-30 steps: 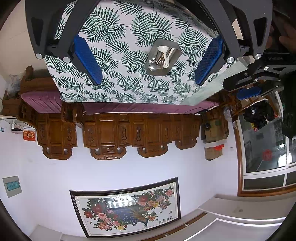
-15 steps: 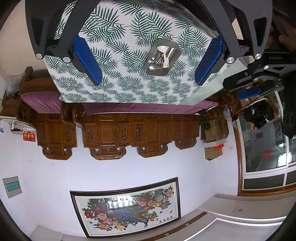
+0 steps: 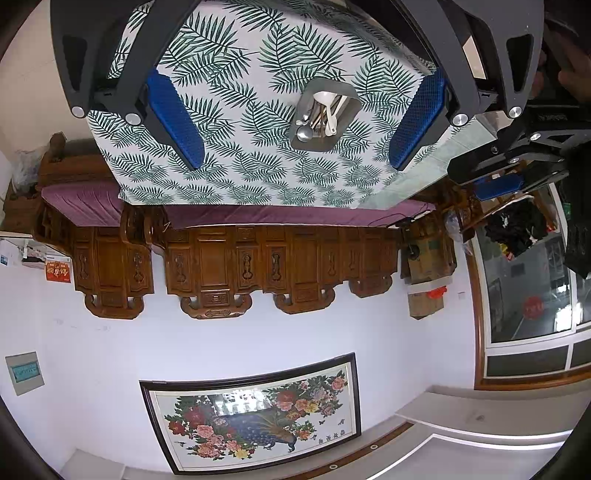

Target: Organize utensils

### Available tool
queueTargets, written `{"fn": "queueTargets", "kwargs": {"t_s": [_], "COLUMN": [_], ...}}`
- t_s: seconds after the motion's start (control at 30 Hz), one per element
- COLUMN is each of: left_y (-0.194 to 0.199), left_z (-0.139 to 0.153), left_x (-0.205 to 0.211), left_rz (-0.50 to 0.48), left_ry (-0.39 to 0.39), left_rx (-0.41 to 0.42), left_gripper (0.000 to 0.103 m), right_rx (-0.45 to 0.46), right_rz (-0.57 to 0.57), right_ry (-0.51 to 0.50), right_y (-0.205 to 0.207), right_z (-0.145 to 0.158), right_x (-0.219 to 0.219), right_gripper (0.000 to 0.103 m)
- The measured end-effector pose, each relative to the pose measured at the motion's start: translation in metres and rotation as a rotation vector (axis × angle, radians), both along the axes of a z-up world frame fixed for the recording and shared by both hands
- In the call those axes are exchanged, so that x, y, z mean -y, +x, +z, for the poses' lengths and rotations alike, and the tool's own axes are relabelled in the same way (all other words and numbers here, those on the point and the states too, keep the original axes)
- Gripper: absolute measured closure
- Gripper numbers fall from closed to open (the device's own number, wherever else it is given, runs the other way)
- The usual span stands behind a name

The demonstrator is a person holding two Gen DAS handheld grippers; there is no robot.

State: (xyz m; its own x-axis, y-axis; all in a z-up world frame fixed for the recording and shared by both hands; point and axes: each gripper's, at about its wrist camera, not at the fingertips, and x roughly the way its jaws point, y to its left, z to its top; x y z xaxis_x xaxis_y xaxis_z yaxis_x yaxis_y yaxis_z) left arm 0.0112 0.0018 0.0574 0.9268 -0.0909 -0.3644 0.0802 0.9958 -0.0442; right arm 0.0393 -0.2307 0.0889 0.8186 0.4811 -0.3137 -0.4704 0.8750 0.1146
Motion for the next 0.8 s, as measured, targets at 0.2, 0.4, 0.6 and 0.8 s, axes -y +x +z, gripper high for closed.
{"fn": "queueTargets", "kwargs": {"t_s": [0.2, 0.4, 0.6, 0.8], "left_y": [-0.0033, -0.0038, -0.0034, -0.0024], "left_z": [0.0005, -0.0002, -0.0012, -0.0032], "left_x": [0.0013, 0.0021, 0.0030, 0.0036], "left_rz": [0.000, 0.000, 0.001, -0.002], "left_ry": [0.000, -0.001, 0.000, 0.001], "left_rx": [0.003, 0.002, 0.001, -0.003], "left_gripper": [0.008, 0.008, 0.008, 0.008], "right_rx": [-0.001, -0.001, -0.001, -0.002], "right_rz": [0.002, 0.001, 0.001, 0.001], "right_ry": [0.001, 0.001, 0.002, 0.003], "right_y": [0.0000, -0.0006, -0.0005, -0.0004], "right_z": [-0.0002, -0.0004, -0.0005, -0.0010], "right_x": [-0.0011, -0.0025, -0.0022, -0.0024], "right_gripper": [0.002, 0.002, 0.002, 0.002]}}
